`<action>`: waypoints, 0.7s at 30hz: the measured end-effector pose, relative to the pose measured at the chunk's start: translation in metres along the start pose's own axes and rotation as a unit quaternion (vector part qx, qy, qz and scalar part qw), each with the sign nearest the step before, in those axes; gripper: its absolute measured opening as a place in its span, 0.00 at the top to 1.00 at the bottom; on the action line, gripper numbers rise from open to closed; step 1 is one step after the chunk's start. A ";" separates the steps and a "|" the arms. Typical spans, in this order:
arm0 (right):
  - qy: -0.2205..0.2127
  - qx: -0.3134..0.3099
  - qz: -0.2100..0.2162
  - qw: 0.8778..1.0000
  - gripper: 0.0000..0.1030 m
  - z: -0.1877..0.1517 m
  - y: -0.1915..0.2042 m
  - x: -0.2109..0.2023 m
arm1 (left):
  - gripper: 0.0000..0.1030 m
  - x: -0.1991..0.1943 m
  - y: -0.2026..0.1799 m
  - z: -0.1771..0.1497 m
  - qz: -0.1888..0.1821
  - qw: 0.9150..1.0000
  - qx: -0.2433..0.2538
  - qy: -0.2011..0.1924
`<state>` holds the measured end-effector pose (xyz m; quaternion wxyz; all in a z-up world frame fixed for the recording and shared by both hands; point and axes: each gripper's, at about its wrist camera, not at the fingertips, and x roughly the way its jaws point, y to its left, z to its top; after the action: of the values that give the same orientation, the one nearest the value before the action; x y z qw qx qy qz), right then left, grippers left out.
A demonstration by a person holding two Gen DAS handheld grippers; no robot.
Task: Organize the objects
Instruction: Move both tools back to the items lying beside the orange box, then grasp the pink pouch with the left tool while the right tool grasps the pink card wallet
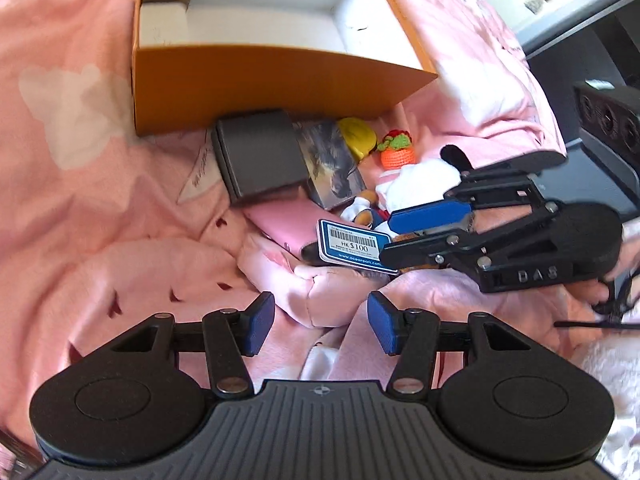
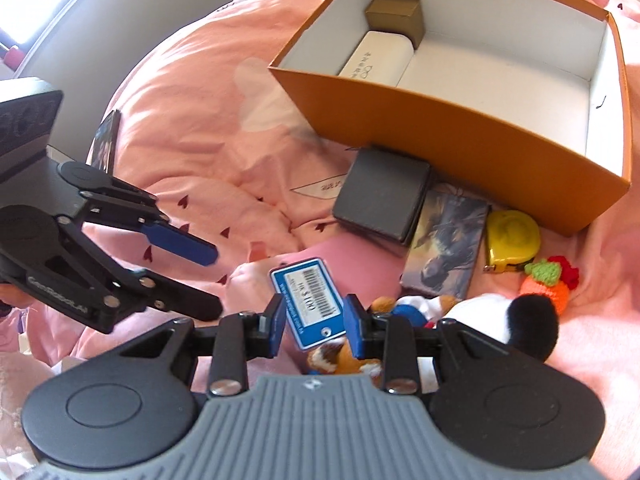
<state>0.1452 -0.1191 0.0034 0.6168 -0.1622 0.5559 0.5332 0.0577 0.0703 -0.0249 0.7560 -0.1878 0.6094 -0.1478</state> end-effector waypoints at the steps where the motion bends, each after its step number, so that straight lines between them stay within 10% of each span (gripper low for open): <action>1: 0.000 0.000 -0.003 1.000 0.66 -0.001 0.001 0.001 | 0.39 0.003 0.004 0.000 -0.007 1.000 -0.021 0.001; 12: -0.002 -0.019 -0.045 0.999 0.67 0.003 0.001 0.006 | 0.38 0.023 0.050 0.008 -0.059 0.970 -0.233 -0.022; 21: 0.012 -0.039 -0.055 0.998 0.67 0.022 0.001 0.026 | 0.47 0.044 0.043 0.011 -0.035 0.978 -0.204 0.012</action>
<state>0.1505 -0.0886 -0.0111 0.6318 -0.2231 0.5323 0.5174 0.0780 0.0897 -0.0803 0.6889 -0.3575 0.6287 -0.0487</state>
